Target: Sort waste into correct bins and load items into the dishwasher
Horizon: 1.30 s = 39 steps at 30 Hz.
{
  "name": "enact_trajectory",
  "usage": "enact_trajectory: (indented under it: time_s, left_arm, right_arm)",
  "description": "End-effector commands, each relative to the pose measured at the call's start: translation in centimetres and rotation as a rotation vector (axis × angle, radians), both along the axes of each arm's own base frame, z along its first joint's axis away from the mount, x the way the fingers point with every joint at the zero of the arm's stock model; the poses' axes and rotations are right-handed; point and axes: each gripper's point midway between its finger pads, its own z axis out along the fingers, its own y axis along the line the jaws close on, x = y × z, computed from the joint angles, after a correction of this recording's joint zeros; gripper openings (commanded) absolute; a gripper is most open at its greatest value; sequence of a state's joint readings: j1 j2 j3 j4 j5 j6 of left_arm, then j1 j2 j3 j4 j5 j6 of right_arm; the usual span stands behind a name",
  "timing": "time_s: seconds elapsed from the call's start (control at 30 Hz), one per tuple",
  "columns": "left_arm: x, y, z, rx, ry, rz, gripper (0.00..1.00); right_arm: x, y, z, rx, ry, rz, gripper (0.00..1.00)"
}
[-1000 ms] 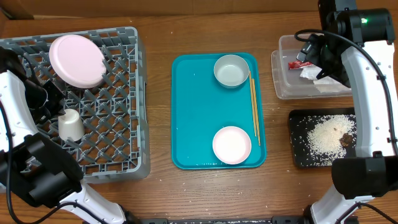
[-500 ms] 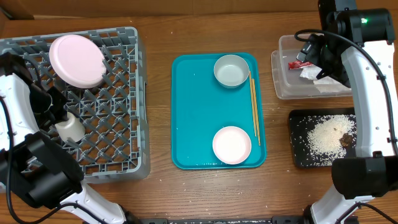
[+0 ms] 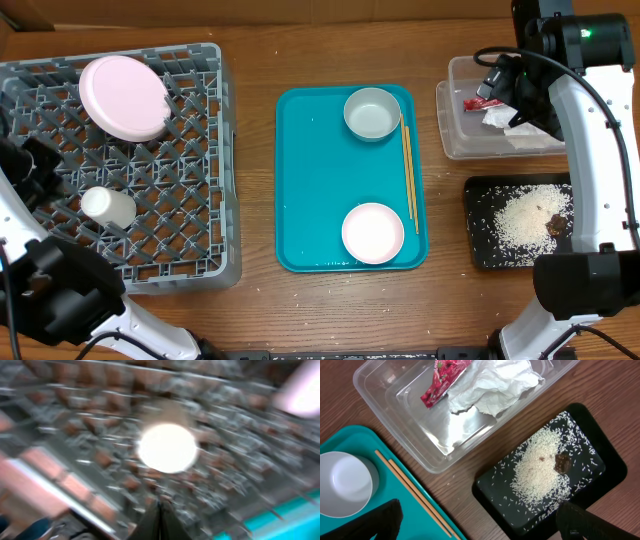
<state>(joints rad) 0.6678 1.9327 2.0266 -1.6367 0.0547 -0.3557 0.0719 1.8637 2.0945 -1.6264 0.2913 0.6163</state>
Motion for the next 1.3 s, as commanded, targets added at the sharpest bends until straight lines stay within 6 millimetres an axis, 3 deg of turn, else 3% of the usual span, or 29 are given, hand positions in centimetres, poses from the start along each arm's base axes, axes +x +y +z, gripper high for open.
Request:
enact_trajectory:
  time_s: [0.0,0.03,0.07,0.2,0.43,0.63,0.7,0.87,1.03,1.27]
  left_arm:
    - [4.2,-7.7,5.6,-0.180,-0.328,-0.242,0.04]
    - [4.8,-9.2,6.3,-0.208,-0.371,-0.297,0.04]
    - [5.8,-13.0,7.4,-0.250,-0.424,-0.426,0.04]
    - [6.5,-18.5,7.2,-0.278,-0.404,-0.617,0.10]
    - [6.7,-28.1,5.2,-0.272,-0.326,-0.896,0.04]
    - [6.9,-30.1,1.0,-0.050,-0.172,-0.839,0.04]
    - [6.4,-31.1,-1.3,-0.031,-0.127,-0.850,0.04]
    - [4.3,-30.4,-4.9,-0.006,-0.001,-0.831,0.04]
    - [2.0,-29.6,-6.3,-0.011,0.104,-0.831,0.04]
    - [0.5,-28.8,-8.2,0.006,0.176,-0.828,0.04]
  right_arm:
    - [-0.1,-0.1,1.4,-0.003,-0.041,0.010,1.00]
    - [-0.1,-0.1,1.4,-0.003,-0.041,0.010,1.00]
    - [-0.1,-0.1,1.4,-0.003,-0.041,0.010,1.00]
    - [-0.1,-0.1,1.4,-0.003,-0.041,0.010,1.00]
    - [-0.1,-0.1,1.4,-0.003,-0.041,0.010,1.00]
    - [-0.1,-0.1,1.4,-0.003,-0.041,0.010,1.00]
    - [-0.1,-0.1,1.4,-0.003,-0.041,0.010,1.00]
    - [-0.1,-0.1,1.4,-0.003,-0.041,0.010,1.00]
    - [-0.1,-0.1,1.4,-0.003,-0.041,0.010,1.00]
    - [-0.1,-0.1,1.4,-0.003,-0.041,0.010,1.00]
